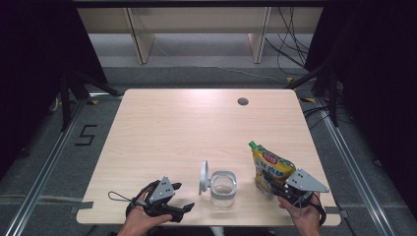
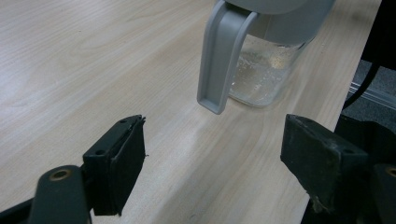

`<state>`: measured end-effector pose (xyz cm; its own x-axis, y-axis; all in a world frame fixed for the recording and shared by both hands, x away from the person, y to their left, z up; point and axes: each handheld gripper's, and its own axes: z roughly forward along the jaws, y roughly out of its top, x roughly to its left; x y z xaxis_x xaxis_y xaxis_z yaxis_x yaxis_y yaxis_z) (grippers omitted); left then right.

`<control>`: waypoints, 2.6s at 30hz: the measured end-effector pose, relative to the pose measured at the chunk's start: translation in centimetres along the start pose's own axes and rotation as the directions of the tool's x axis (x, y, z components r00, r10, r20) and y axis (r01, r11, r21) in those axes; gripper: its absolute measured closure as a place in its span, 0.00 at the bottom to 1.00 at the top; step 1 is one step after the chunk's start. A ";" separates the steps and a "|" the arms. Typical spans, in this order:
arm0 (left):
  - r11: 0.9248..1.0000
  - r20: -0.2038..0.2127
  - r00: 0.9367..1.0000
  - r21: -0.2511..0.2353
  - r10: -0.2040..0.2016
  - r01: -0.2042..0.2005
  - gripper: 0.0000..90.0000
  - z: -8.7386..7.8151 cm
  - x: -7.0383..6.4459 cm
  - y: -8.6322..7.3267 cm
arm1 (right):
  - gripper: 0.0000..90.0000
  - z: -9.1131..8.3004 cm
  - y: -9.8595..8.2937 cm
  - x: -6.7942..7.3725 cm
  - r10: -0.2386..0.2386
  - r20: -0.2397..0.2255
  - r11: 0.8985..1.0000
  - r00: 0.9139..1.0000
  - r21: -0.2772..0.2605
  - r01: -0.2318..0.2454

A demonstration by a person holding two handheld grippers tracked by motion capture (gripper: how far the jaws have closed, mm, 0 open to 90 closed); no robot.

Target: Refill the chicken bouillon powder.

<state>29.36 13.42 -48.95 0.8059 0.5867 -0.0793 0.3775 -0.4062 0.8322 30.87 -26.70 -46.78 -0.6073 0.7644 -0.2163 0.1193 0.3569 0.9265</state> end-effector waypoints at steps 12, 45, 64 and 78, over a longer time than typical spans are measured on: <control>1.000 -0.005 1.000 -0.005 -0.008 0.008 0.22 0.0 0.2 0.0 | 0.64 -2.0 1.9 1.1 -0.193 0.032 0.980 0.981 0.057 0.191; 1.000 -0.020 1.000 0.017 0.011 -0.010 0.21 -0.2 0.4 -0.1 | 0.65 -2.6 4.5 6.1 -0.752 -0.013 0.631 0.659 0.277 0.725; 1.000 -0.015 1.000 0.018 -0.001 0.001 0.21 0.0 0.4 -0.1 | 0.65 -2.4 5.0 7.1 -0.901 0.001 0.403 0.433 0.367 0.838; 1.000 -0.019 1.000 0.026 0.003 -0.002 0.21 0.0 0.5 -0.1 | 0.65 -2.0 5.1 8.3 -0.967 -0.050 0.213 0.251 0.385 0.898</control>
<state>29.72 13.78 -49.02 0.7980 0.5991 -0.0663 0.3874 -0.4254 0.8179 24.83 -19.60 -43.23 -0.3072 -0.1801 -0.9344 -0.2172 0.9693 -0.1154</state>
